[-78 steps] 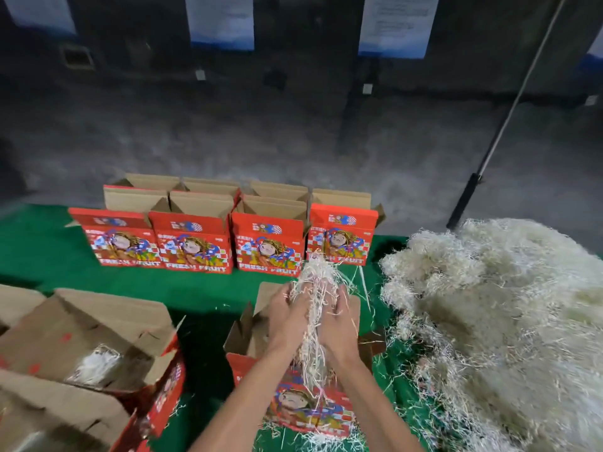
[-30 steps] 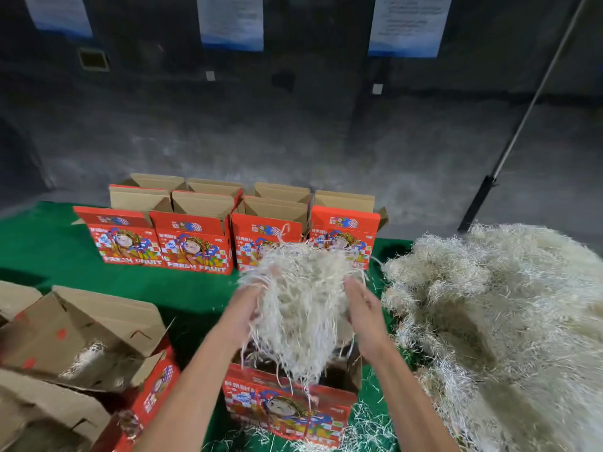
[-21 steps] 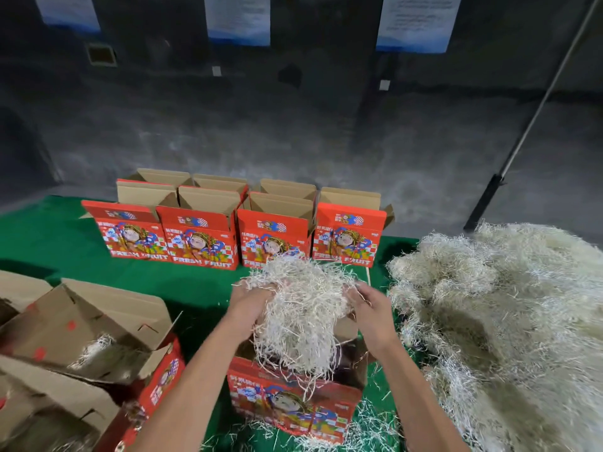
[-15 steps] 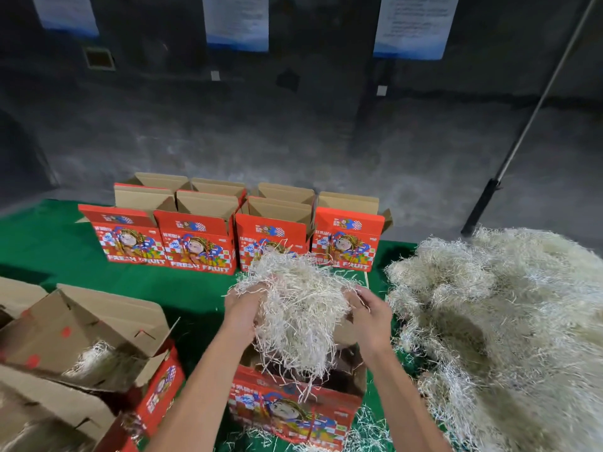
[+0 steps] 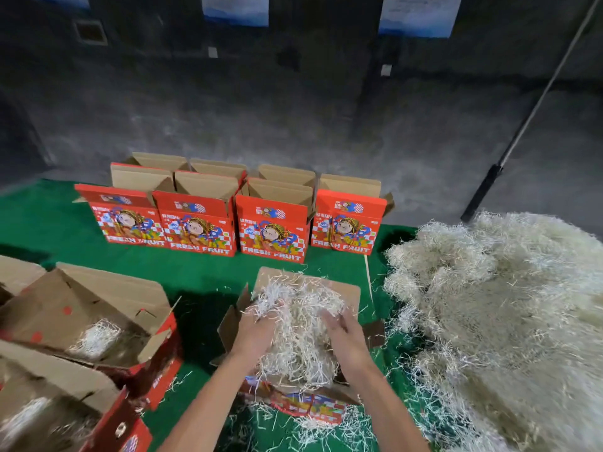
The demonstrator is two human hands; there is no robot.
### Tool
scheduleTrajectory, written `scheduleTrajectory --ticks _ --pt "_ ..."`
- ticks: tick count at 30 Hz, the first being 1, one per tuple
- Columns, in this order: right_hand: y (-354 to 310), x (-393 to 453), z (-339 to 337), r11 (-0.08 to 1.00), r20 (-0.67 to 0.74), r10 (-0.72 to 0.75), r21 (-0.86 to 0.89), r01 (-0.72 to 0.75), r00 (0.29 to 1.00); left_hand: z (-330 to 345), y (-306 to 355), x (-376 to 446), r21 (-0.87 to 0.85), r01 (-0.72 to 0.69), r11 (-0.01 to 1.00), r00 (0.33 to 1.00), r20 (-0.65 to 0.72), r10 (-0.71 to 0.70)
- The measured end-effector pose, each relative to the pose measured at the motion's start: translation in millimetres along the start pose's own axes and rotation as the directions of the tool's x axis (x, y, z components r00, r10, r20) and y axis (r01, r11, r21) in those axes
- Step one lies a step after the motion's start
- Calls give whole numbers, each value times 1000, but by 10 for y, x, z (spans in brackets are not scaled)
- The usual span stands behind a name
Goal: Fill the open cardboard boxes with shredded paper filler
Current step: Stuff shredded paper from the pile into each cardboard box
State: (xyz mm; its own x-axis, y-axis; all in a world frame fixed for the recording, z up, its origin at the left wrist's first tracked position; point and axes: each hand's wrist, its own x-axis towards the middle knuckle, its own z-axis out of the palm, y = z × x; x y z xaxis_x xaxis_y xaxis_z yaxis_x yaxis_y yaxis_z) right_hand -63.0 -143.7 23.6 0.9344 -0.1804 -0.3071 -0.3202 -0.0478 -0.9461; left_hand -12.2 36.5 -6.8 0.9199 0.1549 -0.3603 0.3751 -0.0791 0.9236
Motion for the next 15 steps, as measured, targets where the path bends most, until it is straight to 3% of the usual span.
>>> scheduleTrajectory --ticks 2,6,9,11,15 --pt "195 -51 152 996 45 -24 -89 28 999 68 -188 -98 122 -120 985 993 34 117" --pt "622 -71 206 931 -45 -166 -336 142 985 70 -635 -245 304 -269 914 959 -4 284" --pt "802 -139 187 911 -55 -139 -399 105 989 53 -786 -305 560 -312 768 921 -20 389" --pt "849 -106 191 903 -103 -205 -404 148 973 58 -786 -337 660 -342 669 911 60 407" --pt "776 -51 172 916 -191 -197 -386 111 962 71 -782 -399 721 -352 597 917 135 377"
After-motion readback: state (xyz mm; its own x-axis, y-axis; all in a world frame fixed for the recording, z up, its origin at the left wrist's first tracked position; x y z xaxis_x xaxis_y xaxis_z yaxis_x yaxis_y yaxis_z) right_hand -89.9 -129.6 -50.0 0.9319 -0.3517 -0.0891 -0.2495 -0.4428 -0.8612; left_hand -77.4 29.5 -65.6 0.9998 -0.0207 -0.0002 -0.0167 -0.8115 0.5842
